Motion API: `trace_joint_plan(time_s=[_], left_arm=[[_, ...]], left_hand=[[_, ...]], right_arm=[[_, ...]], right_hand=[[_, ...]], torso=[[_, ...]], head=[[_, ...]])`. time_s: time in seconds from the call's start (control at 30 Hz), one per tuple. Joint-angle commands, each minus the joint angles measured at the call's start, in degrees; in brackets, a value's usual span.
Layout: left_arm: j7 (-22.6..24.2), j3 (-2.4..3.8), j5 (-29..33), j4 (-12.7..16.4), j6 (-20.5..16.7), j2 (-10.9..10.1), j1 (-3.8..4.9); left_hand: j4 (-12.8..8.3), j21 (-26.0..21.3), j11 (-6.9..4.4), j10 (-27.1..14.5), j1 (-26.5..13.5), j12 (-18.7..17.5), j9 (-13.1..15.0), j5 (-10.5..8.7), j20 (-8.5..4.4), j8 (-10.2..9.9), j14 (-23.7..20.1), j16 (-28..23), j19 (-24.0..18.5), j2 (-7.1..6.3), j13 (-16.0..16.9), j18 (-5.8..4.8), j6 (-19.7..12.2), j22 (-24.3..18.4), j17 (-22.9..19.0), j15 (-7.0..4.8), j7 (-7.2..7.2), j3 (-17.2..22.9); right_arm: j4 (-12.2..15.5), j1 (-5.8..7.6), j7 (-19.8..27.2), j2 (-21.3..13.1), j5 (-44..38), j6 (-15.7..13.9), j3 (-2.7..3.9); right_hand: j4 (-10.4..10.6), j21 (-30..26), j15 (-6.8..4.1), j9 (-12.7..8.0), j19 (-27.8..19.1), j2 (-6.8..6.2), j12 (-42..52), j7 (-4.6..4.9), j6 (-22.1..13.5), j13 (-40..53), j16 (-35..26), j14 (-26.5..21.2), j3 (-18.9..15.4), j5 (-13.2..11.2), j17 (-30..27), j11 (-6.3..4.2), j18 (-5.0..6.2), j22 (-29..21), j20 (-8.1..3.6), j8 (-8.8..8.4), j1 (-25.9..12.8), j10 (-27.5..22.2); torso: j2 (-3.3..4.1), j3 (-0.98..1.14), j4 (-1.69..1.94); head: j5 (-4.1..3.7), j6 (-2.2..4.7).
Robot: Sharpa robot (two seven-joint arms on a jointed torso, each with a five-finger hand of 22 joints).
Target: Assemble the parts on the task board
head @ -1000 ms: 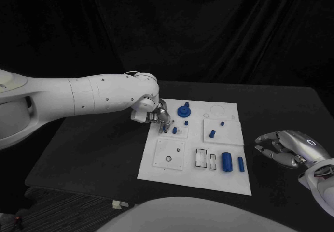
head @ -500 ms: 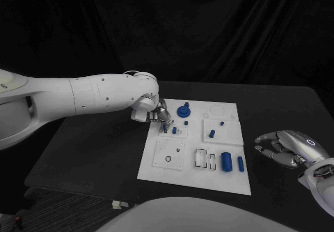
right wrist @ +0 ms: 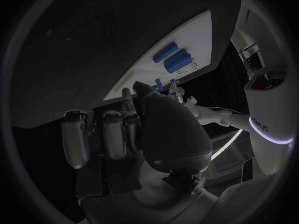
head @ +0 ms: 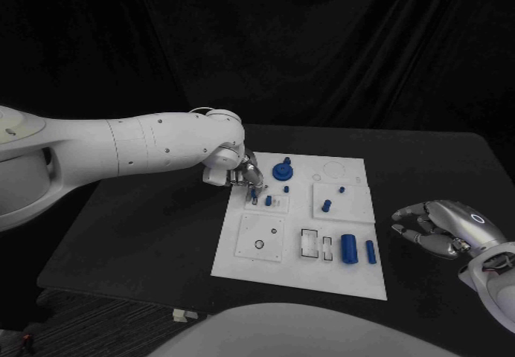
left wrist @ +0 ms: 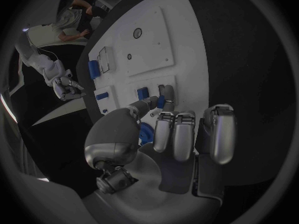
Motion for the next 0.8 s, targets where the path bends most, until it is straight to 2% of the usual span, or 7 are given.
trace_joint_plan(time_s=[0.03, 0.27, 0.33, 0.4, 0.53, 0.8], left_arm=[[0.07, -0.16, -0.29, -0.38, -0.41, 0.06, -0.15], [0.08, -0.16, -0.29, -0.56, -0.47, 0.09, -0.15], [0.08, -0.16, -0.29, -0.42, -0.51, 0.03, -0.15], [0.09, -0.16, -0.29, -0.23, -0.53, -0.05, -0.15], [0.08, -0.16, -0.29, 0.57, -0.67, -0.38, -0.15], [-0.08, -0.16, -0.29, 2.54, -1.0, -1.12, -0.14]], left_hand=[[-0.14, -0.3, 0.03, 3.25, 0.08, -0.19, 0.02, 0.26, -0.01, -0.1, 6.06, -0.29, 2.08, 0.24, 13.04, 1.0, 0.49, 12.72, 15.1, 0.04, -0.05, 0.28], [-0.31, -0.26, -0.02, 3.23, 0.16, -0.23, 0.06, 0.87, -0.06, -0.22, 6.06, -0.29, 2.12, 0.64, 13.02, 0.99, 0.49, 12.73, 15.1, -0.02, -0.09, 0.93], [-1.27, -0.19, -0.07, 3.24, 0.48, -0.22, 0.22, 1.28, -0.15, -0.29, 6.06, -0.29, 2.18, 0.75, 13.03, 0.98, 0.54, 12.76, 15.1, -0.07, -0.08, 2.5], [-2.59, -0.25, -0.06, 3.24, 0.64, -0.24, 0.53, 3.54, -0.22, -0.27, 6.06, -0.29, 2.17, 0.6, 13.01, 0.99, 0.7, 12.75, 15.1, -0.11, -0.03, 4.27], [-3.3, -0.27, -0.08, 3.23, 0.71, -0.26, 0.72, 4.44, -0.22, -0.26, 6.06, -0.29, 2.17, 0.63, 13.0, 0.99, 0.74, 12.74, 15.1, -0.13, -0.02, 5.13], [-2.96, -0.37, 0.0, 3.18, 0.27, -0.34, 0.76, 4.55, -0.22, -0.33, 6.06, -0.29, 2.13, 0.95, 12.94, 1.01, 0.74, 12.71, 15.1, -0.1, 0.11, 5.38]], right_arm=[[0.0, -0.15, -1.15, 0.03, -0.17, 0.53, 0.02], [-0.05, -0.2, -1.23, 0.12, -0.17, 0.72, 0.02], [-0.05, -0.22, -1.27, 0.12, -0.17, 0.76, 0.02], [-0.06, -0.24, -1.3, 0.11, -0.17, 0.81, 0.02], [-0.06, -0.27, -1.36, 0.1, -0.17, 0.91, 0.02], [-0.03, -0.3, -1.41, 0.13, -0.17, 0.97, 0.02]], right_hand=[[0.0, -0.37, -0.28, -0.08, 3.8, -0.01, 0.14, -0.01, 0.45, 15.09, 0.15, 6.06, 0.37, 0.33, 15.1, 0.1, 0.36, 13.99, -0.33, -0.08, 0.67, 5.96], [-0.01, -0.37, -0.28, -0.08, 3.8, -0.01, 0.14, 0.0, 0.45, 15.09, 0.15, 6.06, 0.4, 0.34, 15.1, 0.11, 0.36, 14.0, -0.33, -0.08, 0.67, 5.96], [-0.01, -0.37, -0.28, -0.08, 3.8, -0.01, 0.14, 0.0, 0.45, 15.09, 0.15, 6.06, 0.4, 0.34, 15.1, 0.11, 0.36, 14.0, -0.33, -0.08, 0.67, 5.96], [-0.03, -0.41, -0.28, -0.08, 3.77, 0.0, 0.14, 0.0, 0.46, 15.09, 0.15, 6.06, 0.42, 0.35, 15.1, 0.12, 0.37, 13.98, -0.33, -0.08, 0.67, 5.96], [-0.03, -0.41, -0.28, -0.08, 3.77, 0.0, 0.14, 0.0, 0.46, 15.09, 0.15, 6.06, 0.42, 0.35, 15.1, 0.12, 0.37, 13.98, -0.33, -0.08, 0.67, 5.96], [-0.04, -0.44, -0.27, -0.08, 3.75, 0.0, 0.14, 0.01, 0.46, 15.09, 0.15, 6.06, 0.45, 0.36, 15.1, 0.13, 0.38, 13.97, -0.33, -0.08, 0.67, 5.96]], torso=[[-0.01, 0.01, 0.04], [-0.03, 0.0, 0.06], [-0.02, 0.0, 0.05], [-0.02, 0.0, 0.07], [-0.05, 0.04, 0.13], [-0.06, 0.05, 0.09]], head=[[-0.02, 0.0], [0.01, 0.0], [0.04, 0.0], [0.09, 0.0], [0.13, 0.0], [0.27, 0.0]])
